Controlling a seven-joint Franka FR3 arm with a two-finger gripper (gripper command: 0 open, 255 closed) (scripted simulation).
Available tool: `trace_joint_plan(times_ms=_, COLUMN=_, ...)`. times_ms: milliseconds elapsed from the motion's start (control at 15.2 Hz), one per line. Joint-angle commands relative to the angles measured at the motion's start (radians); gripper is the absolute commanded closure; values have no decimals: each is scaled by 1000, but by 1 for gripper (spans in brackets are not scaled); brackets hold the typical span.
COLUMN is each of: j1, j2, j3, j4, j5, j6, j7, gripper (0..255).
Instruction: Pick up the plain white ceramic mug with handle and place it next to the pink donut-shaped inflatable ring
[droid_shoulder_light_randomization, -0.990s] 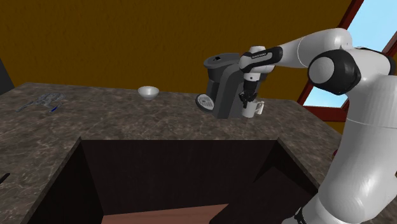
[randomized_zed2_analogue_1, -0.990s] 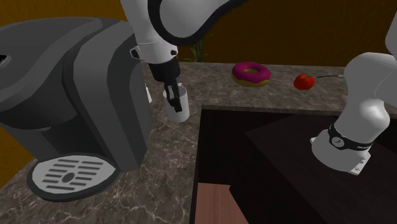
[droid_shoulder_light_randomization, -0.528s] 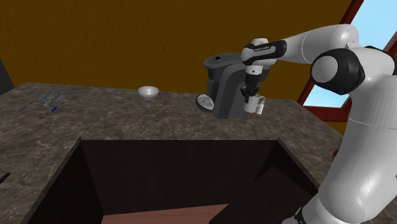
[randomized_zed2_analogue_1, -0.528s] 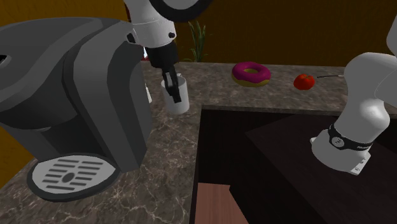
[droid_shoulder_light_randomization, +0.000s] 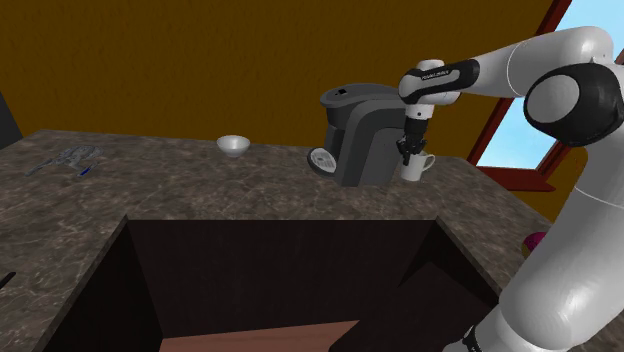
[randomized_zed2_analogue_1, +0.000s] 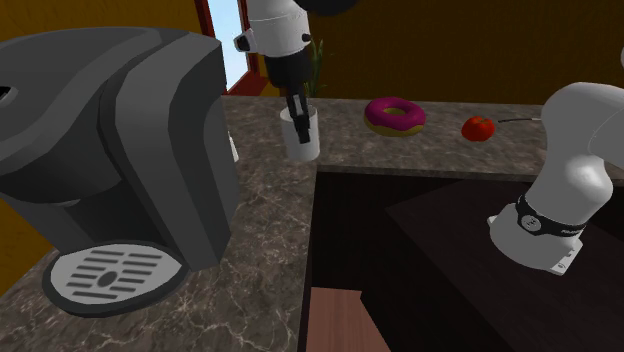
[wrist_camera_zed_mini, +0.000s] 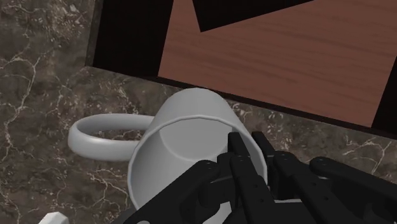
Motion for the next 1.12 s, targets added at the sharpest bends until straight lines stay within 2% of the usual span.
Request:
trace_joint_plan(times_ms=0, j1=-12, j2=-51, j3=-14, j4=-72, j5=-17, j6=24, j7=-22, gripper=255)
trace_joint_plan(times_ms=528, j1=-78, j2=-251, j3=-80, j4=-307, j5=-102, j6=77, j7=-117, gripper=255)
trace_joint_plan(times_ms=1056, j1=-165, j2=-413, j3=-163, j4=-465, j5=-203, j6=99, j7=-231, gripper=255)
